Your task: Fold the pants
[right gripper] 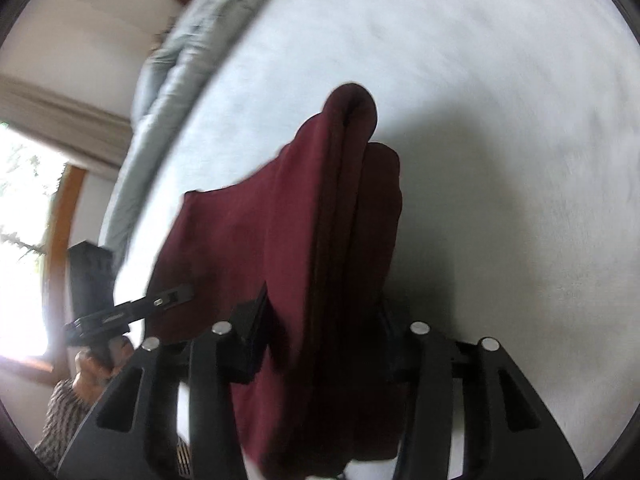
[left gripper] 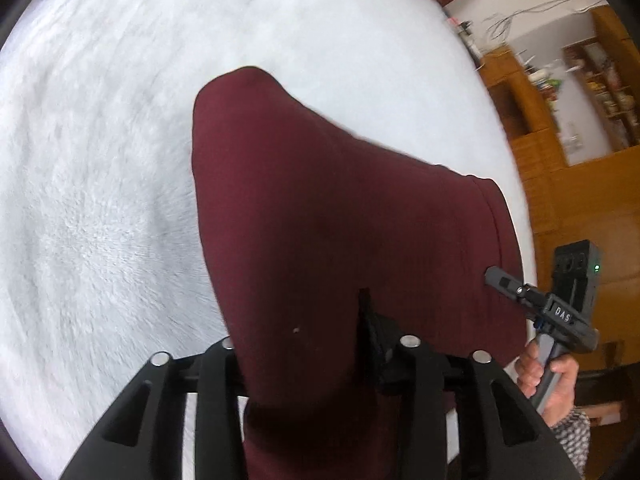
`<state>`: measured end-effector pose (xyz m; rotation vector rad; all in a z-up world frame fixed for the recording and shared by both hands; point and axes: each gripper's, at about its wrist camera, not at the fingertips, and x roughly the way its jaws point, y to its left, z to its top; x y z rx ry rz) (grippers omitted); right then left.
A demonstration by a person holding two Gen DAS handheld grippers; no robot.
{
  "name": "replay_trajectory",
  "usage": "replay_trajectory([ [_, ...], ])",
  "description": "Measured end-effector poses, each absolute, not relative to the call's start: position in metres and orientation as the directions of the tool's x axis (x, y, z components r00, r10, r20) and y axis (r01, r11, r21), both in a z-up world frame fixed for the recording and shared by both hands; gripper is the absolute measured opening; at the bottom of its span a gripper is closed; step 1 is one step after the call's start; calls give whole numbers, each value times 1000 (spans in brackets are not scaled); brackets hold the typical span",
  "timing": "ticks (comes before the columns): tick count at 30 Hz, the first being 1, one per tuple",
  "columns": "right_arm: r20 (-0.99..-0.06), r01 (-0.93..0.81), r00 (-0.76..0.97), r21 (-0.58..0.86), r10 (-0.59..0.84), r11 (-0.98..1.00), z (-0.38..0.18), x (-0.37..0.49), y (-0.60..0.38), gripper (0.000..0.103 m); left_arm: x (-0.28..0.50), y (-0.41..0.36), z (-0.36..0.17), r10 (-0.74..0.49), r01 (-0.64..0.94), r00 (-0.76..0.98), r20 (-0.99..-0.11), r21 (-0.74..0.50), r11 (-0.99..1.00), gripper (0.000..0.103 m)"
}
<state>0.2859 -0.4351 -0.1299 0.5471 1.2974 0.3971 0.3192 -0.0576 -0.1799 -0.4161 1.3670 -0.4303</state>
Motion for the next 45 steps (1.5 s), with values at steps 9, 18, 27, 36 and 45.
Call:
replay_trajectory([
  [9,-778,40,316,583,543,812,-123,243,-454,69,306,-75,-170,-406,101,220,-887,-394,914,79],
  [18,-879,-55,405,253,253,966,-82,206,-411,69,252,-75,-149,-182,96,396,-900,-157,983,91],
  [27,-866,72,391,367,313,927,-95,199,-430,74,243,-75,-148,-165,49,391,-906,-158,986,93],
  [36,-893,94,421,221,162,971,-25,145,-395,100,181,-88,-88,-71,59,466,-882,-49,997,99],
  [45,-934,56,355,52,29,997,-10,111,-358,100,139,-86,-50,-50,78,509,-859,-12,997,99],
])
